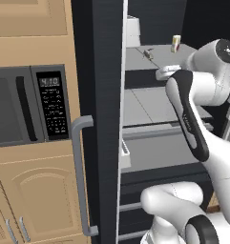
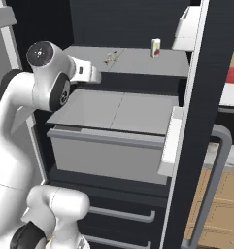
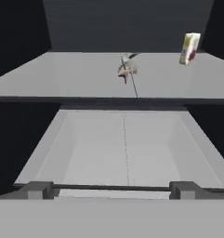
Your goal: Take the fish out of the fridge, briefly rinse it in the sink, and place it on the tray next to the sink.
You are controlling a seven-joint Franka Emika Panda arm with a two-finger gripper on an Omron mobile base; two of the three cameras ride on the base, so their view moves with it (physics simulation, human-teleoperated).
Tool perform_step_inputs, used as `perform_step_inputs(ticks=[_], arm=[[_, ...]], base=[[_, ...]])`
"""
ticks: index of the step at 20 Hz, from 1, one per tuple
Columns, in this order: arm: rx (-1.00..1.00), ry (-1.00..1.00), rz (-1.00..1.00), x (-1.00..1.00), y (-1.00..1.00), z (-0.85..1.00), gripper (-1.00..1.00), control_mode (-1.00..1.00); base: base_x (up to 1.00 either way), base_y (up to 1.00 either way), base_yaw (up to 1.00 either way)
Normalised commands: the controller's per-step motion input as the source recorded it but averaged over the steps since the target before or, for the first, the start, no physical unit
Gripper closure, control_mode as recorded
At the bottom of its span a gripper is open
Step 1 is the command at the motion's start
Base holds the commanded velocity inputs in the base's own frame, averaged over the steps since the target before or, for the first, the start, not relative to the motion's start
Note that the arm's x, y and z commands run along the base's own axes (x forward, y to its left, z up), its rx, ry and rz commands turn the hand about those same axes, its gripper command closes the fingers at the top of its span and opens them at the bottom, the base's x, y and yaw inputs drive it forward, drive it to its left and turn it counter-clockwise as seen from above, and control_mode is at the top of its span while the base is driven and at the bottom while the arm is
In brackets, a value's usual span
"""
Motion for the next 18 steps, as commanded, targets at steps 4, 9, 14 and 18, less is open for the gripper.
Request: perform_step_inputs(ticks=[4, 9, 14, 18], arm=[[0.01, -0.05, 0.00, 0.24, -0.55, 0.44, -1.00, -1.00], [0.10, -0.03, 0.00, 0.31, -0.51, 0.38, -1.00, -1.00], [0.07, 0.00, 0.01, 0.20, -0.11, 0.03, -1.00, -1.00], [-0.02, 0.00, 0.00, 0.36, 0.31, -0.16, -1.00, -1.00]], base=[[0.00, 0.00, 0.00], [0.00, 0.00, 0.00], [0.00, 0.00, 0.00], [0.00, 0.00, 0.00]])
